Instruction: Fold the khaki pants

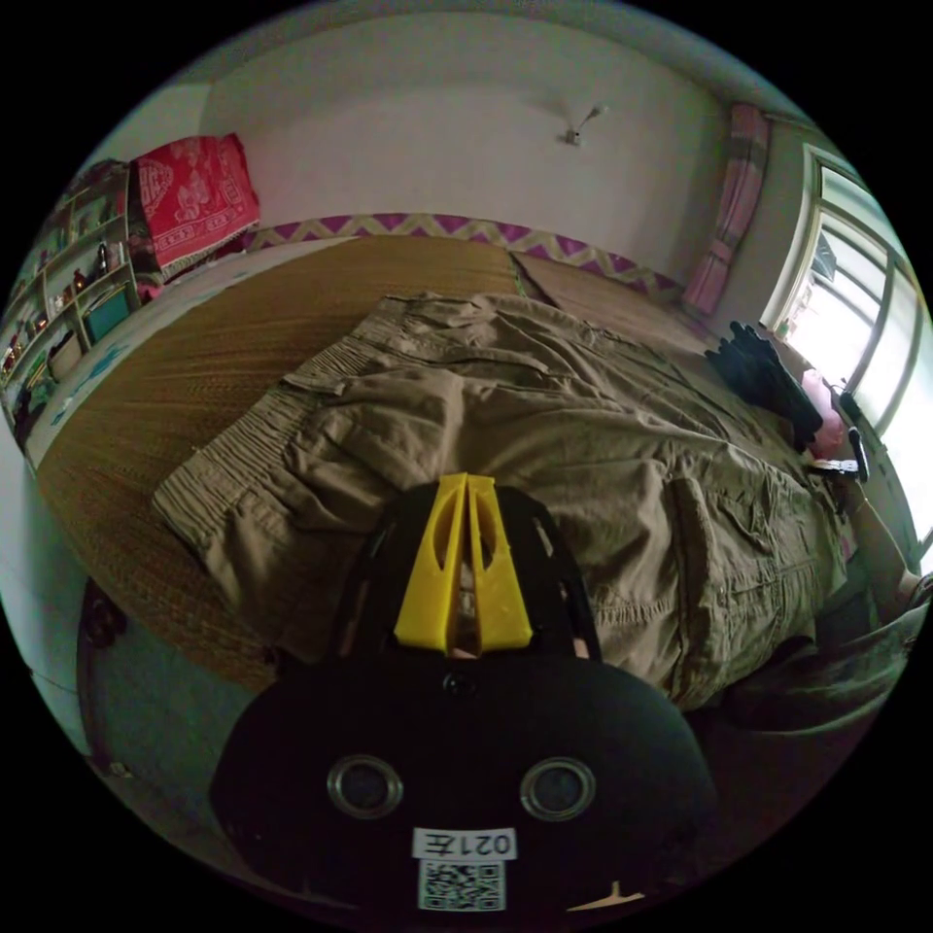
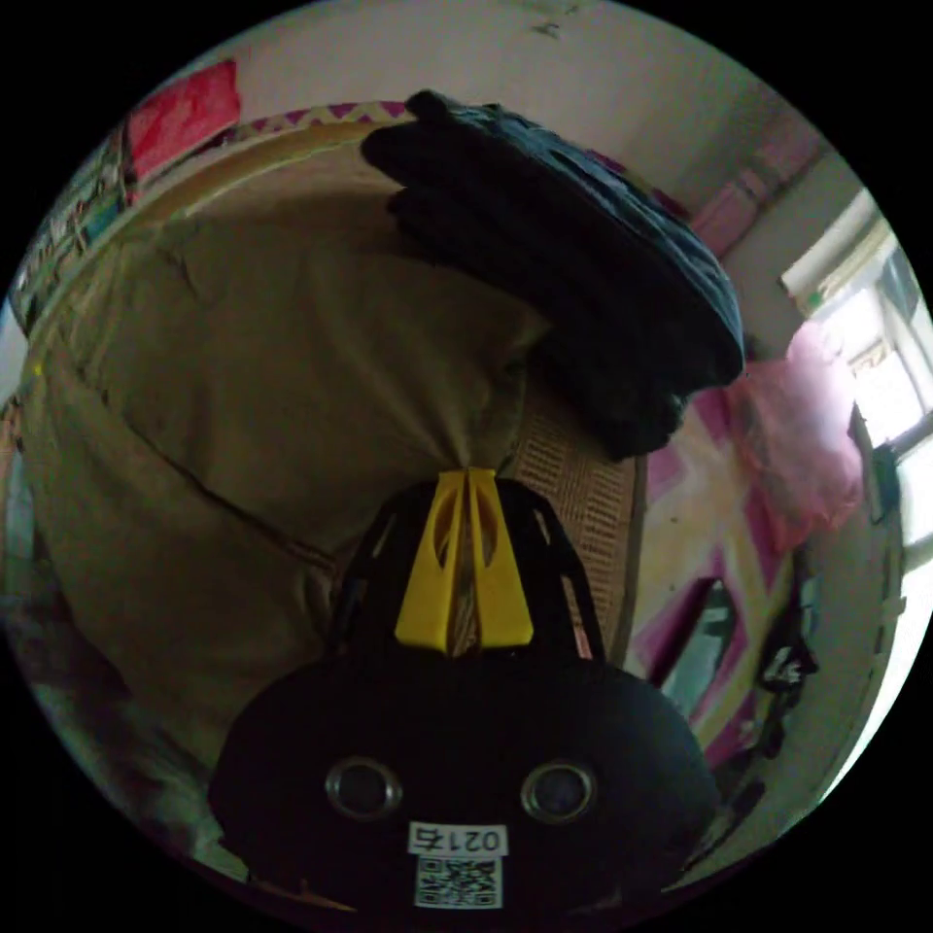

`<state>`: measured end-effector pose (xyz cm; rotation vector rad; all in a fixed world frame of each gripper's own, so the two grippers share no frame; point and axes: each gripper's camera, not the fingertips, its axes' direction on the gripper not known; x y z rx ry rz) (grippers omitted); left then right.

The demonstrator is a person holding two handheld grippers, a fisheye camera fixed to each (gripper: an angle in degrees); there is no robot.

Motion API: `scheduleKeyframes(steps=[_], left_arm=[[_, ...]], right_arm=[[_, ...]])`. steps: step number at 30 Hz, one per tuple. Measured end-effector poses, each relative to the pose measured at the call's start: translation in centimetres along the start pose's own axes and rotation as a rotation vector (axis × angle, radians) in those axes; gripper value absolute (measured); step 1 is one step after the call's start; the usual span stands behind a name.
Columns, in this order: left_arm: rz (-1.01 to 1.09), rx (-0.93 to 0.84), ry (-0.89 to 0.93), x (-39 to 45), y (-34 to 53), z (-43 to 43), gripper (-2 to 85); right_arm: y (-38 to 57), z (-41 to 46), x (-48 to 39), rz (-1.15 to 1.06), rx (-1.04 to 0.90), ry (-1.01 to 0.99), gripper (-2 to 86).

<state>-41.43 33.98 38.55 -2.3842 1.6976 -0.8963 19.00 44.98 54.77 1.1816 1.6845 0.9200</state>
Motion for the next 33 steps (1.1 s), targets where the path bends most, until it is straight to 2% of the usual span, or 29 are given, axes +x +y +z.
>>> scheduleKeyframes(steps=[3,5,6,8,9,14,20,24,28,33], left_arm=[[0.000,0.006,0.000,0.0,0.7,-0.9,-1.0],[0.000,0.009,0.000,-0.1,1.2,-1.4,-1.0],[-0.002,0.010,0.001,-0.1,1.4,-1.8,-1.0],[-0.005,0.011,0.001,-0.2,1.8,-2.3,-1.0],[-0.006,0.012,0.000,-0.3,2.1,-2.6,-1.0],[-0.007,0.014,-0.001,-0.8,3.2,-3.9,-1.0],[0.018,-0.003,-0.022,-1.5,4.3,-5.4,-1.0],[-0.071,-0.014,0.084,-4.5,5.2,-6.8,-0.9],[-0.135,0.175,0.133,-5.7,8.9,-12.5,-0.4],[-0.229,0.199,0.196,-6.4,15.3,-17.2,4.4]], right_arm=[[0.3,-0.7,1.7,0.072,-0.033,-0.102,-0.6],[0.9,-2.2,1.4,0.068,0.037,-0.066,-0.6],[1.5,-3.4,0.9,0.047,0.114,-0.093,-0.7],[2.0,-3.7,0.1,0.014,0.143,-0.122,-0.7],[2.1,-2.6,-0.9,-0.033,0.070,-0.103,-0.8],[4.4,-2.8,-2.7,-0.048,0.104,0.041,-0.6],[6.0,-4.5,0.1,0.053,0.072,-0.028,-0.9],[8.3,-6.0,2.5,0.106,0.009,0.123,-0.8],[15.4,-12.3,5.4,0.193,0.204,0.015,1.8],[27.3,-17.5,7.5,0.335,0.278,-0.273,6.8]])
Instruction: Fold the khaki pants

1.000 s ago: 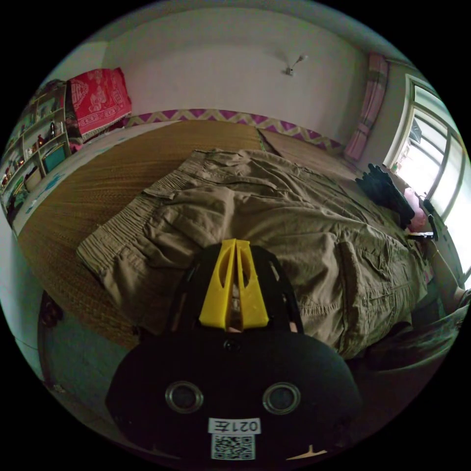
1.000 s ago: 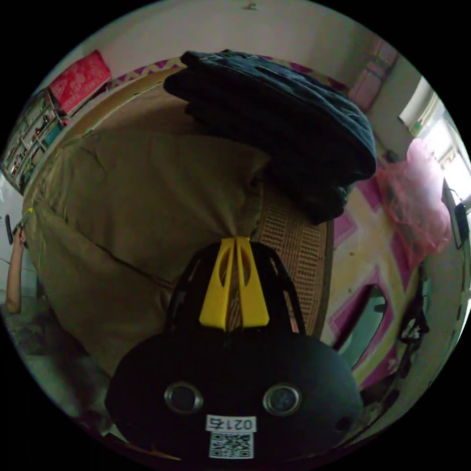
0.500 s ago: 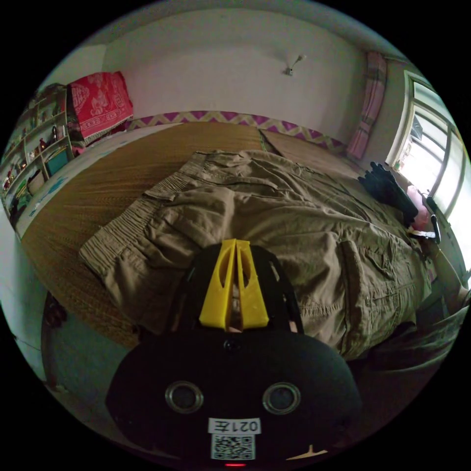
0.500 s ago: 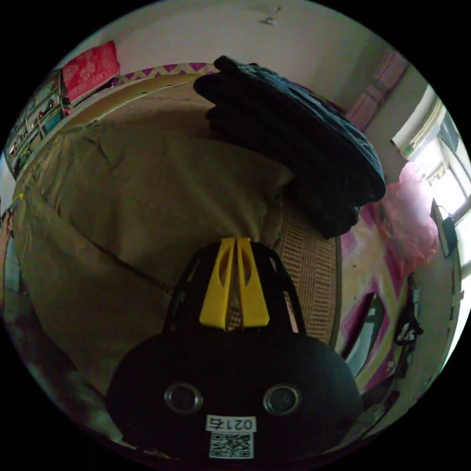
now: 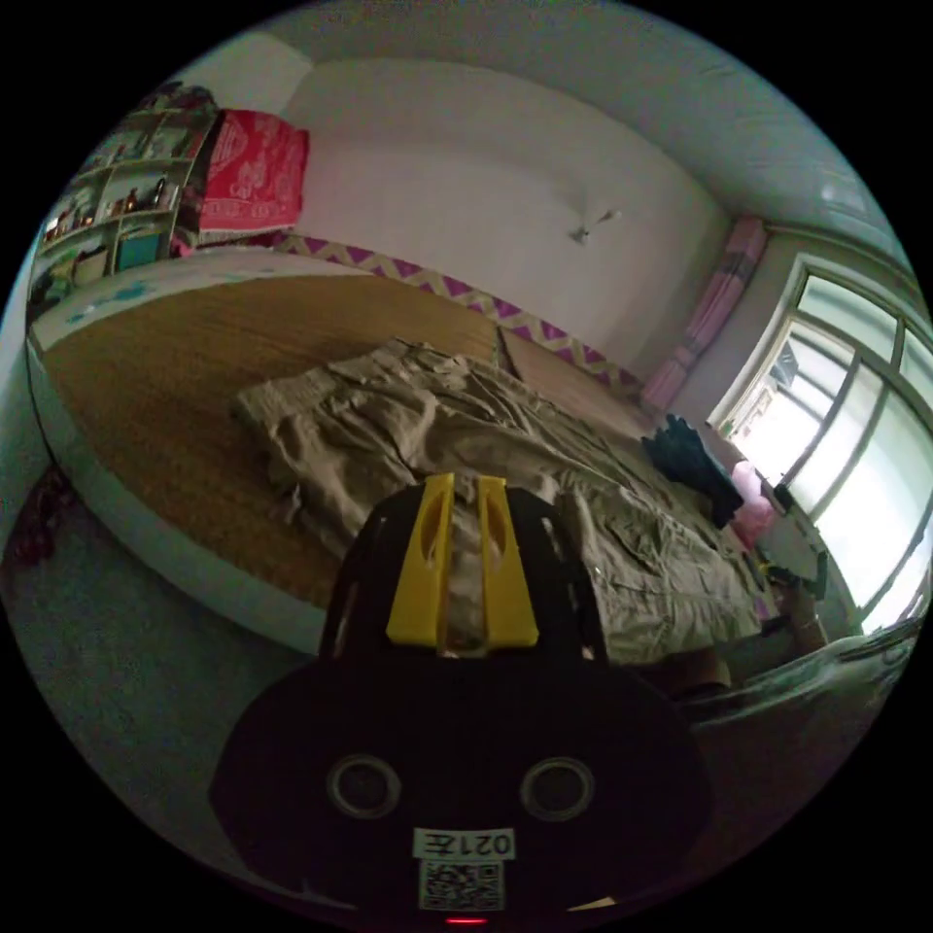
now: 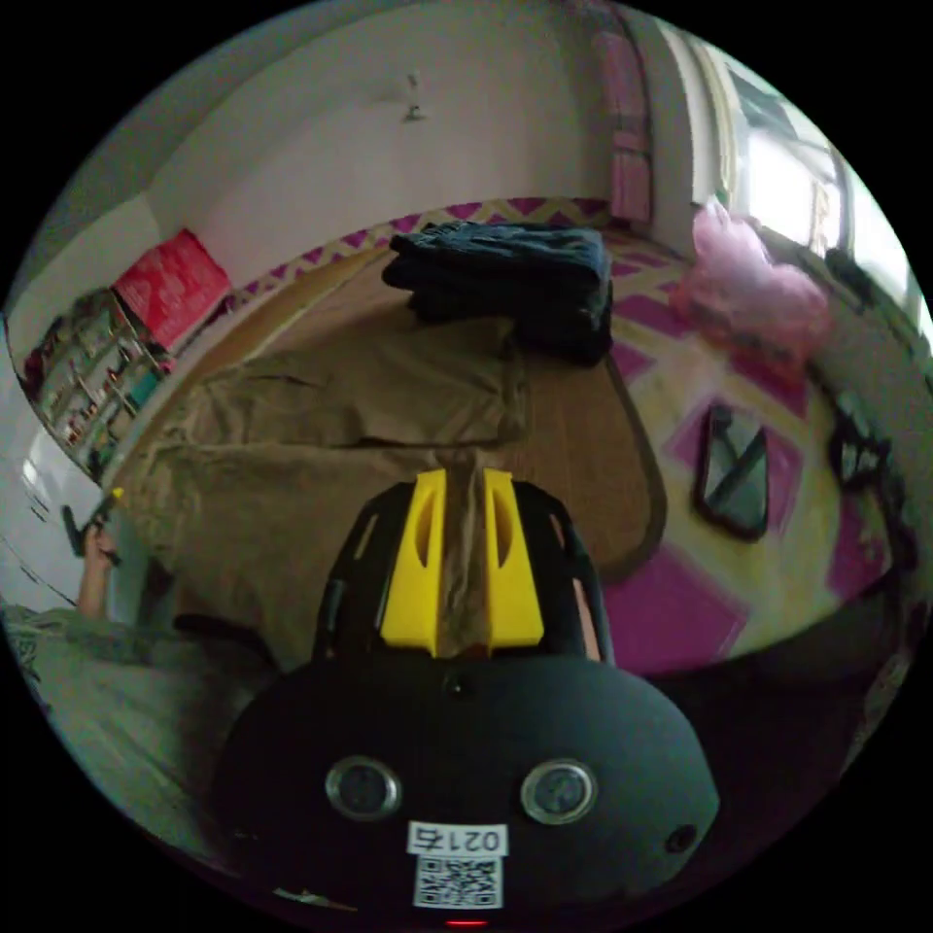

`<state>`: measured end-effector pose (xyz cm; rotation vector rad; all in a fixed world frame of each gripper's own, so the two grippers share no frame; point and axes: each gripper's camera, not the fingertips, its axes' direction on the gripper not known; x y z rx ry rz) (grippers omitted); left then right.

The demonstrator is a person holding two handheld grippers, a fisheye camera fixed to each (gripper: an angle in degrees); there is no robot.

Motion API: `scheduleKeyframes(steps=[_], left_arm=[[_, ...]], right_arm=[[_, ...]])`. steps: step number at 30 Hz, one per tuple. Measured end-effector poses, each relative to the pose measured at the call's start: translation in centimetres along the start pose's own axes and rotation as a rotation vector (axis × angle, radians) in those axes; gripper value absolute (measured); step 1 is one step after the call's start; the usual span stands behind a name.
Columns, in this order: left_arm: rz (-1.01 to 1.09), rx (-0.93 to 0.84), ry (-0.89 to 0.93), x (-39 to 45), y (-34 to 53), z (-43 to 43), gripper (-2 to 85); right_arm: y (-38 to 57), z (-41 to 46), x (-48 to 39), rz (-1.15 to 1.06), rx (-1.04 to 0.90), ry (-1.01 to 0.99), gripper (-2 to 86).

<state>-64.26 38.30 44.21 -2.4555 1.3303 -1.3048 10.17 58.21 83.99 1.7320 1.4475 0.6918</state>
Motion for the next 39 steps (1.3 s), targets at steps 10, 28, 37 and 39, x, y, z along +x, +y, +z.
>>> scheduleKeyframes(steps=[10,28,37,39], left_arm=[[-0.337,0.044,0.002,-7.3,7.9,-4.7,6.7],[-0.589,0.055,0.208,-18.3,10.4,-4.7,5.9],[-0.607,0.010,0.248,-20.1,7.6,-1.7,-0.3],[-0.635,-0.005,0.270,-20.4,7.5,-0.9,0.3]], right_arm=[[19.1,-4.8,10.5,0.711,0.023,-0.519,9.6],[21.2,-9.4,16.8,0.745,0.188,-0.789,-0.5],[20.5,-11.2,18.4,0.703,0.191,-0.778,-0.5],[20.6,-11.3,18.7,0.712,0.189,-0.785,-0.6]])
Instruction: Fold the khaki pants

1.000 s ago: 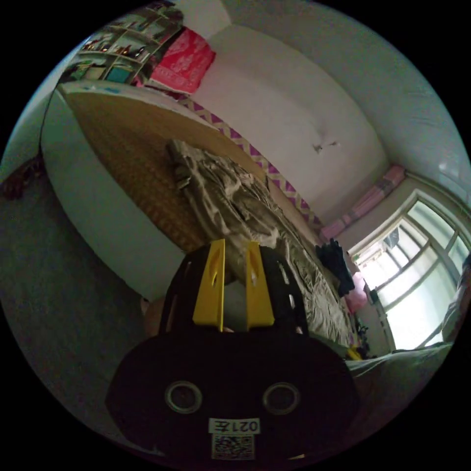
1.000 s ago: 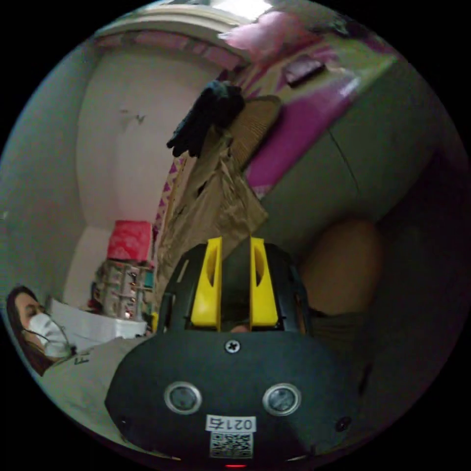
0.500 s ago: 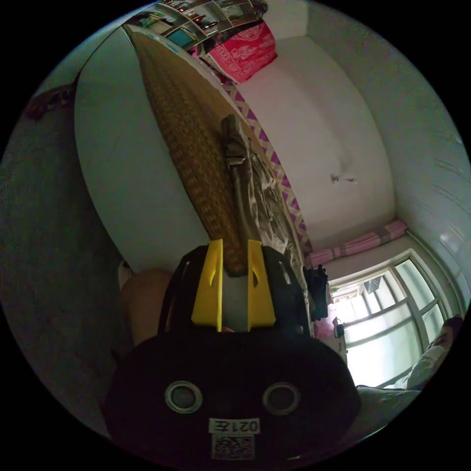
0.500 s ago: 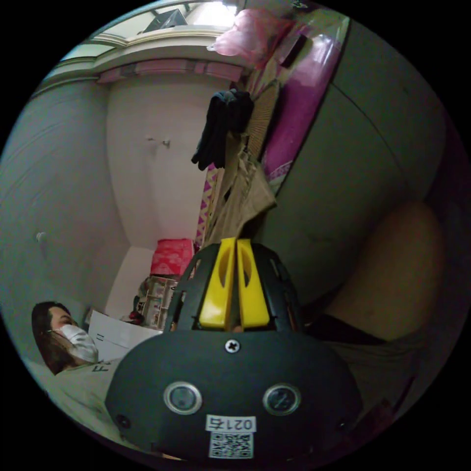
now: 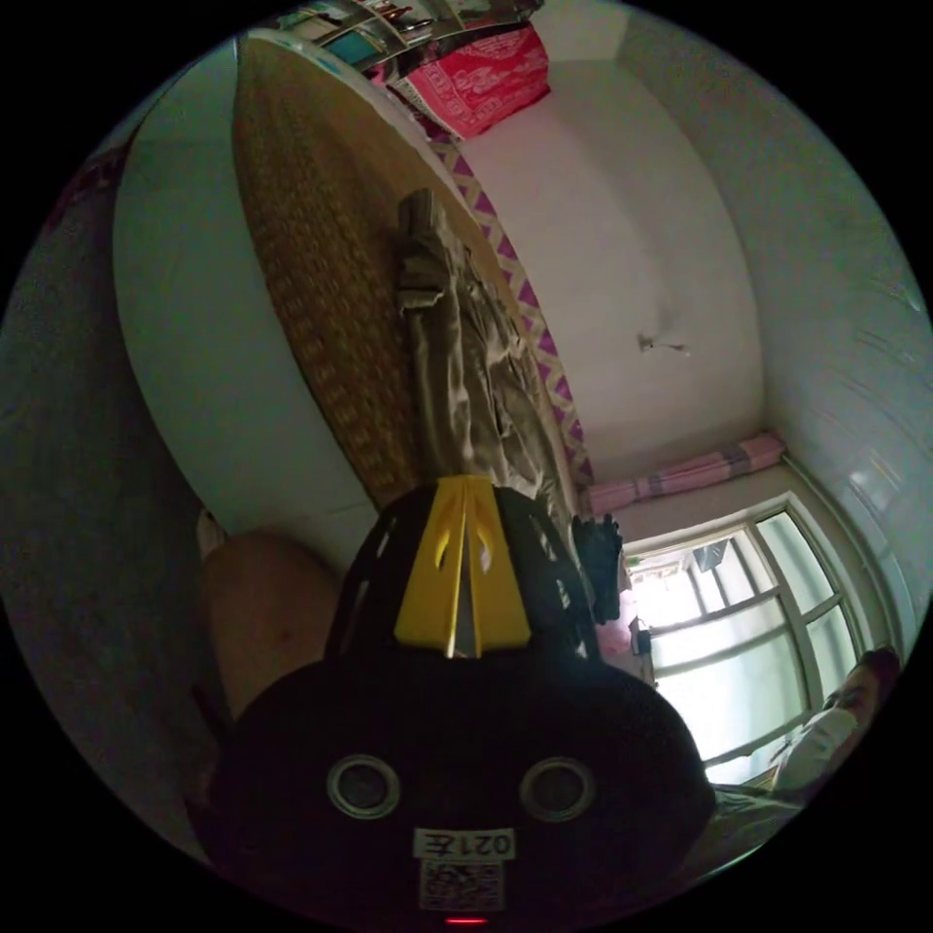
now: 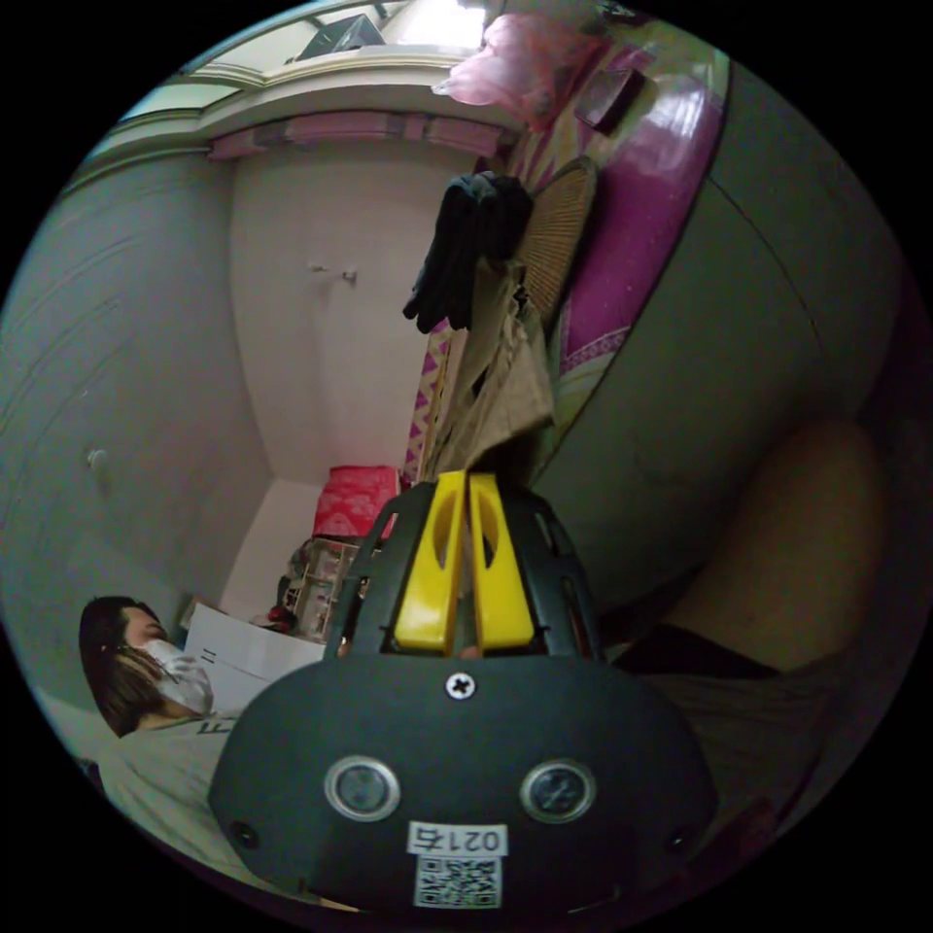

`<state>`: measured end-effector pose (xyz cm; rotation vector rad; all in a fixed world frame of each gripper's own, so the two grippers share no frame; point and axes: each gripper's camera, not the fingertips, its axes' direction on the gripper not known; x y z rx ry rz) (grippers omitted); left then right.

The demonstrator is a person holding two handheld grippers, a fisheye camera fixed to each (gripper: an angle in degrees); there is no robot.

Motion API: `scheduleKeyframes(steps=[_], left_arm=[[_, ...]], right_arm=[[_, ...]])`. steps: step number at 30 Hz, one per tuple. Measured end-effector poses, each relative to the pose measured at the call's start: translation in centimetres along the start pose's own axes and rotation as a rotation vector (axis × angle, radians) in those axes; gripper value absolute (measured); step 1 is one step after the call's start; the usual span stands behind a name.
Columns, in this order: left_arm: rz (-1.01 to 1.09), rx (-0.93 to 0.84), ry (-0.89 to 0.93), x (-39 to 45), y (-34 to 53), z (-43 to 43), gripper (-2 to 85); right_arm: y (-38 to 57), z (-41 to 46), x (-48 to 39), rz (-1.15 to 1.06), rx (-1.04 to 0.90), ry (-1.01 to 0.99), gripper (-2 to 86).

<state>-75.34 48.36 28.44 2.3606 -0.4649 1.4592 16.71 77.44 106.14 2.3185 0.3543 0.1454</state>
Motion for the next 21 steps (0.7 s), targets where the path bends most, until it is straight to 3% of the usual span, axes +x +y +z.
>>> scheduleKeyframes(steps=[4,7,21], left_arm=[[-0.019,0.026,0.049,-0.7,-0.2,0.6,10.5],[-0.052,0.048,0.081,-1.4,-0.6,0.9,13.1],[-0.126,0.066,0.129,-3.7,-4.5,7.2,9.0]], right_arm=[[-0.4,-0.4,0.3,0.009,0.002,-0.010,-0.6],[-0.8,-0.3,0.6,0.016,0.002,-0.017,-0.6],[-3.5,3.2,1.1,0.012,-0.025,-0.052,-0.6]])
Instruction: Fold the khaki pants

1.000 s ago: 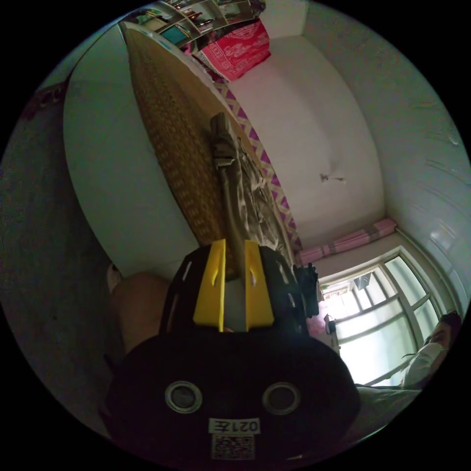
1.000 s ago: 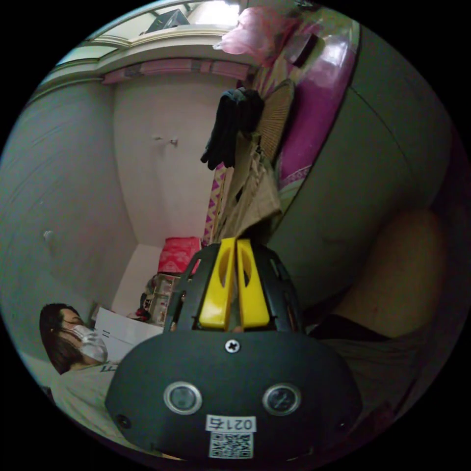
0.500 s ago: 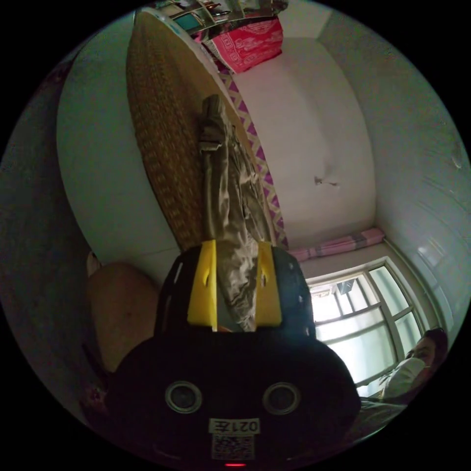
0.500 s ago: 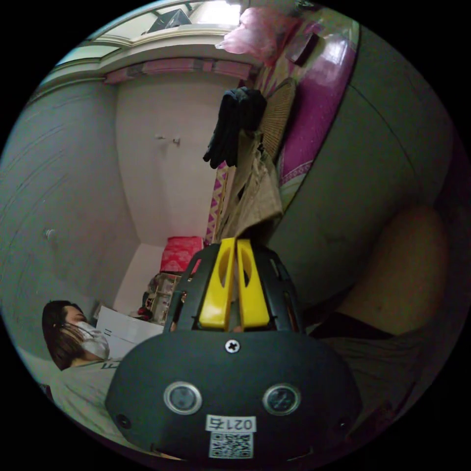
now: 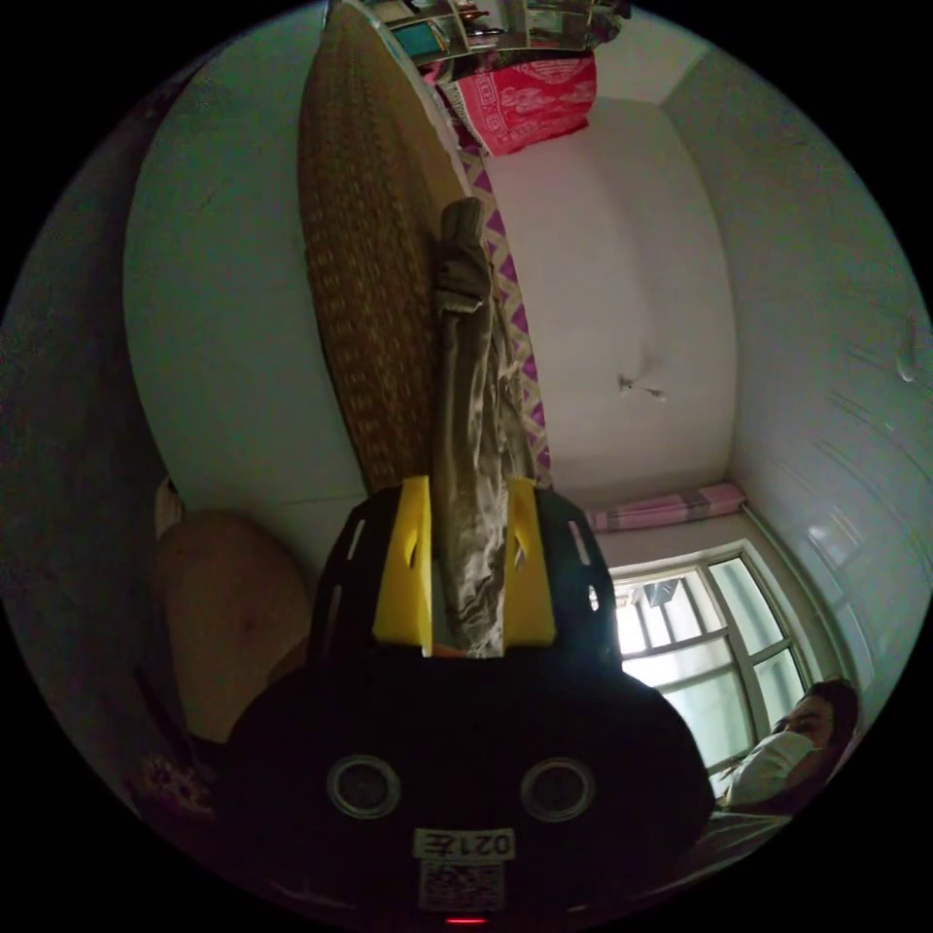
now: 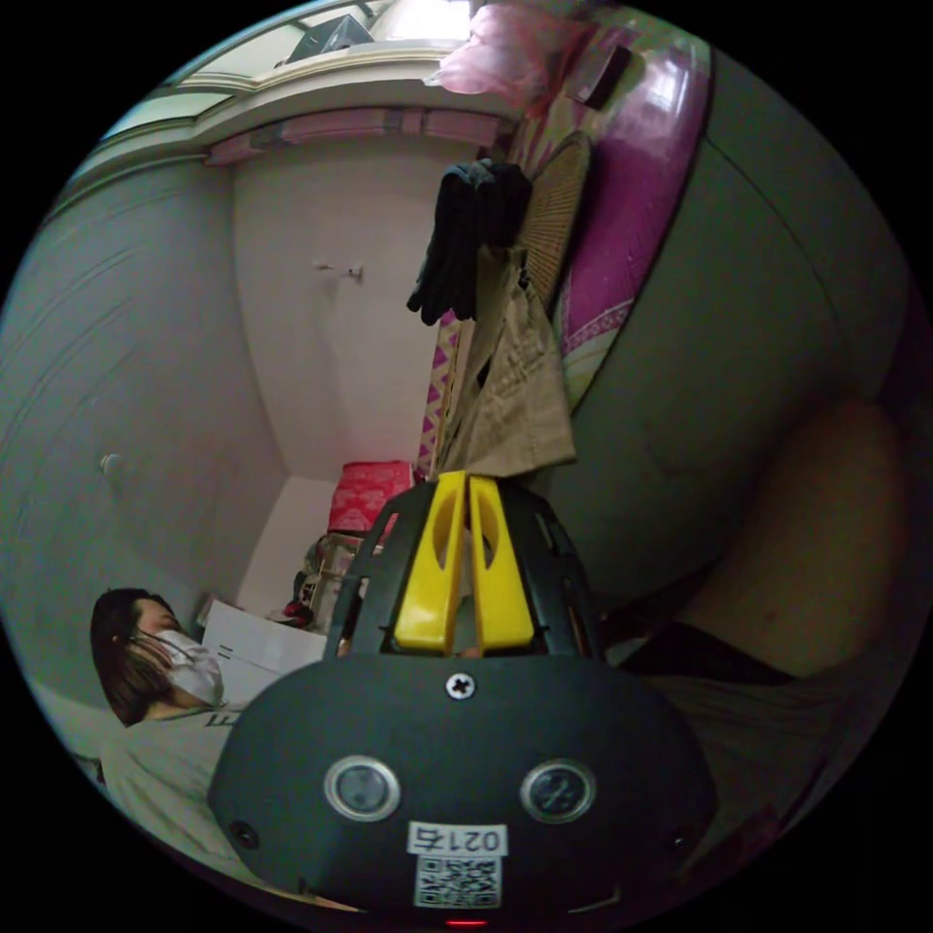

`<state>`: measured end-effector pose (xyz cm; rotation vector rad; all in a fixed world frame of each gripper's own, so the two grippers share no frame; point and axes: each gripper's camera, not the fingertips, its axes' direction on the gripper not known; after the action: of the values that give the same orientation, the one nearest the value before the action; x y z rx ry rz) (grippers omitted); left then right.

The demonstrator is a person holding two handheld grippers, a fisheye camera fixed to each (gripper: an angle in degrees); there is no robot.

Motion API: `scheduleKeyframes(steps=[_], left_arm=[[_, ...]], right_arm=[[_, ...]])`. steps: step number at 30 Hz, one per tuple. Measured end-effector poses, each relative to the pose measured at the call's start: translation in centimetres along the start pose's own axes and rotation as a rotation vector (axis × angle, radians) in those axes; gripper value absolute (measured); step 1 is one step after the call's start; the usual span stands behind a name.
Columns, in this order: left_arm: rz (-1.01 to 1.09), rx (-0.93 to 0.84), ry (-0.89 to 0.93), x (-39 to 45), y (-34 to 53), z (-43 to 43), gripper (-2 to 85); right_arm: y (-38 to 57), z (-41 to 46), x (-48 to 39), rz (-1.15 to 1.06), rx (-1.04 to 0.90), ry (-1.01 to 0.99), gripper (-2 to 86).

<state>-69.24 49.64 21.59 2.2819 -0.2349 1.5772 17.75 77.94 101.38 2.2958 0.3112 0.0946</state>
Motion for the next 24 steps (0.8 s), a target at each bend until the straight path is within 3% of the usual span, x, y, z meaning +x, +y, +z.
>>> scheduleKeyframes(steps=[3,11,17,24], left_arm=[[-0.035,0.007,0.021,-0.3,-0.3,1.7,0.6],[0.078,-0.070,0.056,3.8,-2.9,8.0,-0.9],[0.326,-0.181,-0.110,14.2,-6.7,16.2,-0.9],[0.560,-0.315,-0.245,27.0,-13.9,34.2,-0.9]], right_arm=[[-0.5,0.9,0.0,-0.004,0.006,0.012,-0.6],[-2.9,4.0,-0.4,-0.007,0.023,0.022,-0.7],[-7.7,9.2,-4.5,-0.133,-0.025,-0.004,-0.7],[-19.1,20.5,-9.8,-0.258,-0.079,0.016,-0.6]])
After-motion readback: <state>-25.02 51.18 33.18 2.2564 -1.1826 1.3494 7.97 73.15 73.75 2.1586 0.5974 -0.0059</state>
